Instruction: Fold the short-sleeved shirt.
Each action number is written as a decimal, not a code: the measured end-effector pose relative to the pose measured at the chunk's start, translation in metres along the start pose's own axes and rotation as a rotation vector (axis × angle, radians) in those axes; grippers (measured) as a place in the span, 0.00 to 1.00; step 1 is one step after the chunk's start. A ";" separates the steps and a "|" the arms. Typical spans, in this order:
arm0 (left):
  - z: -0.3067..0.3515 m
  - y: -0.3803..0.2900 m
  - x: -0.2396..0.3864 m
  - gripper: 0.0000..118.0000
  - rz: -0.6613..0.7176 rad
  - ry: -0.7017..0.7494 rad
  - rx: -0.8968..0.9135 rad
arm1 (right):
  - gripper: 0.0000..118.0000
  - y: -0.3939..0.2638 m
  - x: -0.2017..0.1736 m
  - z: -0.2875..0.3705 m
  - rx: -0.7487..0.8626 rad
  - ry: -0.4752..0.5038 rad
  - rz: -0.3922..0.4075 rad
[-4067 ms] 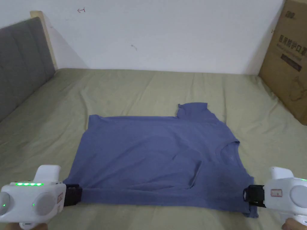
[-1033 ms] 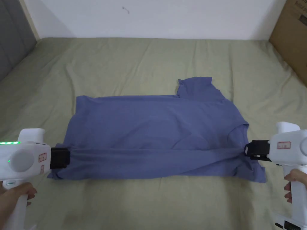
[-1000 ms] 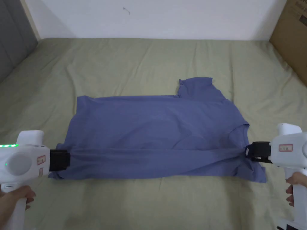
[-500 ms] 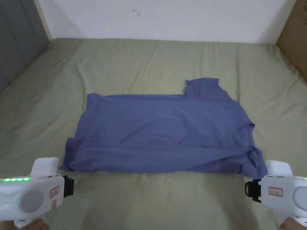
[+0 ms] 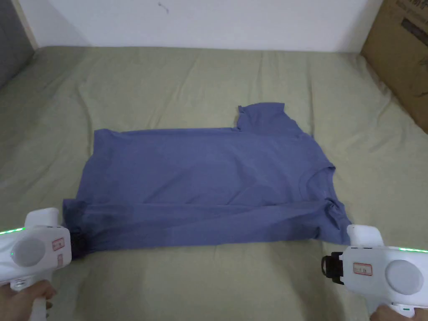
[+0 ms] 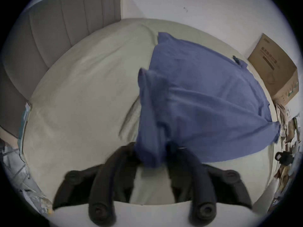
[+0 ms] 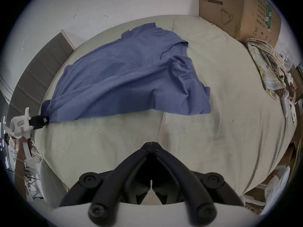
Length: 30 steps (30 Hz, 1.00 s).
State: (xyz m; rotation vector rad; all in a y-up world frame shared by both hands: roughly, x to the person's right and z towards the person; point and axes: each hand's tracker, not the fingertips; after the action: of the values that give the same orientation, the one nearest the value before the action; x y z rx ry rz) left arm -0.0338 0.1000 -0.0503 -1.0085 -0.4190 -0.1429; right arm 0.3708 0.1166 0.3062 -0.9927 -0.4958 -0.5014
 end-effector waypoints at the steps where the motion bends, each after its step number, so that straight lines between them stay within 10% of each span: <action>1: 0.005 0.001 0.001 0.19 -0.022 -0.033 0.006 | 0.01 0.000 0.001 0.001 -0.002 -0.008 0.009; 2: 0.010 0.003 0.002 0.05 -0.012 -0.070 0.016 | 0.01 0.000 0.003 0.004 0.002 -0.011 0.020; 6: 0.013 0.006 0.004 0.05 -0.052 -0.039 0.008 | 0.05 0.008 0.016 0.016 0.047 -0.019 -0.011; 11: 0.016 0.008 0.005 0.05 -0.068 -0.042 0.008 | 0.55 0.033 0.035 0.016 0.101 -0.051 -0.027; 18: 0.020 0.010 0.004 0.05 -0.078 -0.049 0.005 | 0.51 0.069 0.048 -0.035 0.013 -0.065 -0.048; 21: 0.019 0.011 0.004 0.05 -0.083 -0.049 -0.004 | 0.09 0.065 0.044 -0.059 -0.070 -0.105 0.003; 30: 0.054 0.019 0.008 0.05 -0.105 -0.066 0.033 | 0.06 0.061 0.051 -0.003 0.050 -0.031 -0.062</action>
State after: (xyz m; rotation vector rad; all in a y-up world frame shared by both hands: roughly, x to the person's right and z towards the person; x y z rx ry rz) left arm -0.0357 0.1562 -0.0373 -0.9611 -0.5329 -0.1966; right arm 0.4475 0.1335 0.2955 -0.9405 -0.5661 -0.5270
